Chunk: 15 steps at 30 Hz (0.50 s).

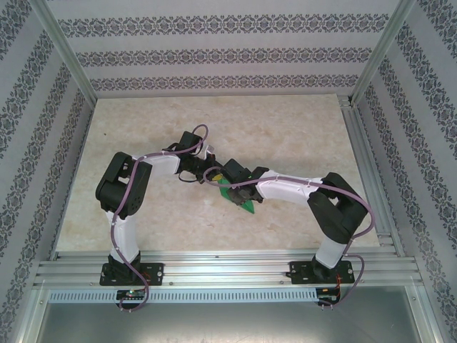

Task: Fold a paper plane with a square sheet of paper (fold left side to right side)
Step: Fourth fold the wing at the center of the table.

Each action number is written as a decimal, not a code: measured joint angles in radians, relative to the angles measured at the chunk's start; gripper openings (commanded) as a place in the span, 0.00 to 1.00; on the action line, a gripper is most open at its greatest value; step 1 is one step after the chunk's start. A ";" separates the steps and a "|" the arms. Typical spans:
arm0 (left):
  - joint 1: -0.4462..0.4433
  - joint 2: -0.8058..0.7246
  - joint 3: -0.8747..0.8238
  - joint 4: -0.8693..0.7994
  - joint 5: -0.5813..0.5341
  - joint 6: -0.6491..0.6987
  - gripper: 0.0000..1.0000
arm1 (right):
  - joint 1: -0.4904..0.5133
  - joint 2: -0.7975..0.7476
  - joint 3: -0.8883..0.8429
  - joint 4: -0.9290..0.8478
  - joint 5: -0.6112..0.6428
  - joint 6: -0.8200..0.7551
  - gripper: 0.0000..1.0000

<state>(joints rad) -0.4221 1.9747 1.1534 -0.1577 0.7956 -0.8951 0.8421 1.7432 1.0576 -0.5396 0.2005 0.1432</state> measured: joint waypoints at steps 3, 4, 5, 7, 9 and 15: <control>0.000 0.000 0.000 0.000 0.000 0.000 0.07 | 0.007 0.000 0.000 -0.006 0.009 -0.007 0.35; 0.000 0.000 0.000 0.000 0.000 0.000 0.07 | 0.013 0.000 0.000 -0.010 0.014 -0.008 0.35; 0.000 0.000 0.000 0.000 0.000 0.000 0.07 | 0.022 0.000 0.000 -0.014 0.024 -0.011 0.35; 0.000 0.000 0.000 0.000 0.000 0.000 0.07 | 0.041 0.000 0.000 -0.023 0.042 -0.014 0.34; 0.000 0.000 0.000 0.000 0.000 0.000 0.07 | 0.056 0.001 0.001 -0.032 0.061 -0.015 0.34; 0.000 0.000 0.000 0.000 0.000 0.000 0.07 | 0.081 0.002 0.001 -0.048 0.118 -0.025 0.29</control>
<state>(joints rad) -0.4221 1.9747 1.1534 -0.1577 0.7959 -0.8955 0.9234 1.7454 1.0584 -0.5880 0.3187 0.1181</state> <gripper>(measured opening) 0.074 0.301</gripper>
